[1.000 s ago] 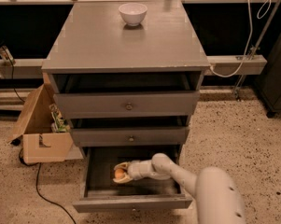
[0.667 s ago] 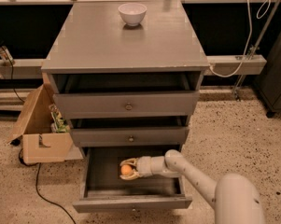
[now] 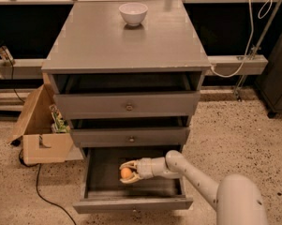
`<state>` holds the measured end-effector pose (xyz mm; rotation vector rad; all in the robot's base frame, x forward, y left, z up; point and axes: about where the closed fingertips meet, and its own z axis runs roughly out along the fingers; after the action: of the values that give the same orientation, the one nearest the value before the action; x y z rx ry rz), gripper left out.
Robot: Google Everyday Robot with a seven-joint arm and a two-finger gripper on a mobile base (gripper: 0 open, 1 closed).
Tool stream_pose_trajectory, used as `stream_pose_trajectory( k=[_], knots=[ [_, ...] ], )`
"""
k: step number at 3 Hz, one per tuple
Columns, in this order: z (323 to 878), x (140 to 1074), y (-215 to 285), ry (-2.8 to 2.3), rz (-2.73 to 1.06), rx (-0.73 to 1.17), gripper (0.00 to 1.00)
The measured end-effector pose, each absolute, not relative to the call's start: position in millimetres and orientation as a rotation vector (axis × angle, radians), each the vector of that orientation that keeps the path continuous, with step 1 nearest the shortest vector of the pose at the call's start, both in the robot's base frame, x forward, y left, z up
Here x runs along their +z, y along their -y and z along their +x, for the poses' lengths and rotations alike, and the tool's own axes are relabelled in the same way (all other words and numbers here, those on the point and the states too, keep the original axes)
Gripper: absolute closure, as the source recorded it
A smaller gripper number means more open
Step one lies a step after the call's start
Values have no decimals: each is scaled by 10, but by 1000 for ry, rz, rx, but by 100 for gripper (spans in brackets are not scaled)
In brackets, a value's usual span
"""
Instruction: Pick orange from bottom drawer and place on counter
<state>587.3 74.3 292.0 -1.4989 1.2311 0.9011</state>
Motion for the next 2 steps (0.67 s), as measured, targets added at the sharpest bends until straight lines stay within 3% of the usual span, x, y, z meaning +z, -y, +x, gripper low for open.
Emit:
stream_pose_trajectory(
  k=[1, 2],
  knots=[
    [5836, 3137, -734, -1198, -1510, 903, 100],
    [5902, 4055, -271, -1177, -1497, 738, 100]
  ],
)
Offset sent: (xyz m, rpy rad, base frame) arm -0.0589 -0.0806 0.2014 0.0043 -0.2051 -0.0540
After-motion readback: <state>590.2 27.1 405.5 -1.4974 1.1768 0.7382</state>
